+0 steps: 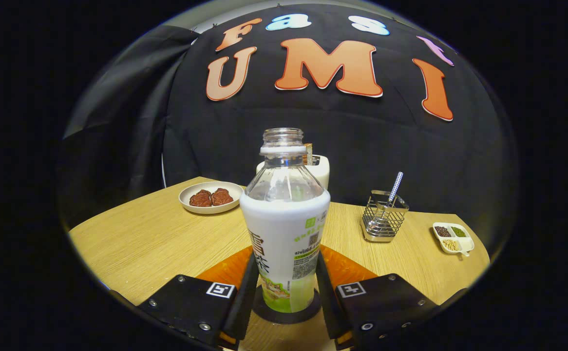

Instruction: Take the bottle from table, then pour the juice into the cup, finally place the bottle on the coaster

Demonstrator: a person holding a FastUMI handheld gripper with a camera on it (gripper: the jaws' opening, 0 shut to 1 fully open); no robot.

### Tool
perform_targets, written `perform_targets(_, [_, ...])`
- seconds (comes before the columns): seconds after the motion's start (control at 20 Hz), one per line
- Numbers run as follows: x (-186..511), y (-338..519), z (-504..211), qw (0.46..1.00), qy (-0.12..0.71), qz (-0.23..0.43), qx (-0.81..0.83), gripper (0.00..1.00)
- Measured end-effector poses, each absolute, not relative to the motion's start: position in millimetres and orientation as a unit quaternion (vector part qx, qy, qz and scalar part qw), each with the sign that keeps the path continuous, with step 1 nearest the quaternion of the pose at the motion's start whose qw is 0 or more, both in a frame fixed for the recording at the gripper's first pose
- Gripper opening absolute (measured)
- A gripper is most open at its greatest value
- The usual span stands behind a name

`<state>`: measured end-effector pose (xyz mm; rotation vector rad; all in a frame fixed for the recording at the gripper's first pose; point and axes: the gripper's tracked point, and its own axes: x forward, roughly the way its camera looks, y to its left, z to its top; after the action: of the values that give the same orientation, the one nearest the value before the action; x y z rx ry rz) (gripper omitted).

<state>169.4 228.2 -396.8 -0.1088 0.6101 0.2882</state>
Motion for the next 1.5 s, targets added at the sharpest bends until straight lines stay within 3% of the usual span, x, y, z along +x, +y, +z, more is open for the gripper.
perform_targets(0.3, [162,228,-397,0.944,0.295,0.141,-0.050,0.62])
perform_targets(0.45, [157,224,-396,0.940,0.304,0.143,-0.052,0.67])
perform_targets(0.7, [146,213,-359,0.946,0.292,0.137,-0.031,0.87])
perform_targets(0.95, [125,193,-290,0.958,0.251,0.137,-0.014,0.96])
perform_targets(1.5, [51,138,-107,0.989,0.108,0.099,-0.001,0.97])
